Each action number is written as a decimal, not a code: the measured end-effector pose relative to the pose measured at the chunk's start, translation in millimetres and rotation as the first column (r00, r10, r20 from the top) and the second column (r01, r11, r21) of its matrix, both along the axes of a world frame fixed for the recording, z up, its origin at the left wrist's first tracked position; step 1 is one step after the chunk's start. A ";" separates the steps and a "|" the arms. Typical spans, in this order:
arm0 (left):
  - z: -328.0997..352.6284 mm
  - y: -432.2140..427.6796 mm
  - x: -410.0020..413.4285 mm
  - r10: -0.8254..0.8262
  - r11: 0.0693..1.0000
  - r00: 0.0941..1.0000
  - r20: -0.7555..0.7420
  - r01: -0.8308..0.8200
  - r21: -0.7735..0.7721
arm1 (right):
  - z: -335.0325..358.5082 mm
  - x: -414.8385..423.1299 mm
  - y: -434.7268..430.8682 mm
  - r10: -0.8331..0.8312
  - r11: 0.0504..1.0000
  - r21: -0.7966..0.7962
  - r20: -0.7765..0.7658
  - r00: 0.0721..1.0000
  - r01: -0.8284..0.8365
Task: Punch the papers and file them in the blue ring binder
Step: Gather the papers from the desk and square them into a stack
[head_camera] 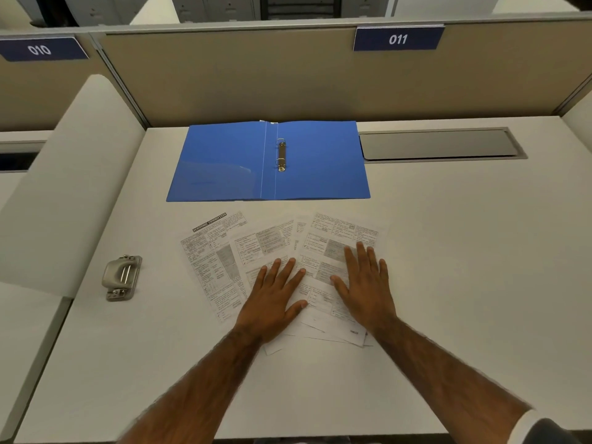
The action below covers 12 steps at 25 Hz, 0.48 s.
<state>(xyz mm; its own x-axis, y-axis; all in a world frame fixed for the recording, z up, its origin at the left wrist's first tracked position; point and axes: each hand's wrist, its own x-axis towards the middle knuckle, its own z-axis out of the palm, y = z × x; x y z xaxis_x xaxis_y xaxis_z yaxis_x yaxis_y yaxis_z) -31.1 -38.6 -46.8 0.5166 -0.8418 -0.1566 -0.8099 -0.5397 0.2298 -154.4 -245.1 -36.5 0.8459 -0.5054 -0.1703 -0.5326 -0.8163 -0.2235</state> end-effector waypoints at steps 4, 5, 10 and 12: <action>-7.8 6.2 -1.8 0.004 1.000 1.000 0.004 -0.004 -0.023 | 19.2 19.0 -42.5 -0.116 0.993 0.012 -0.011 0.993 0.116; -8.6 6.0 -2.0 0.005 1.000 1.000 0.006 -0.005 -0.022 | 22.1 23.1 -51.8 -0.146 0.989 0.022 -0.020 0.989 0.146; -10.5 5.8 -2.5 0.010 1.000 1.000 0.016 -0.010 -0.015 | 23.3 34.0 -81.0 -0.234 0.969 0.056 -0.080 0.969 0.239; -10.4 5.7 -2.6 0.011 1.000 1.000 0.015 -0.010 -0.013 | 20.1 34.8 -85.5 -0.227 0.971 0.061 -0.094 0.970 0.233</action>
<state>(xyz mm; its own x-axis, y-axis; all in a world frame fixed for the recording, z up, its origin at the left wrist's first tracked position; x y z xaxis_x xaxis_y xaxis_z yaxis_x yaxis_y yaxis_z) -33.7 -33.0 -57.2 0.5275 -0.8382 -0.1382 -0.8076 -0.5453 0.2245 -119.6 -330.6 -16.4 0.6895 -0.6683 -0.2794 -0.7235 -0.6535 -0.2223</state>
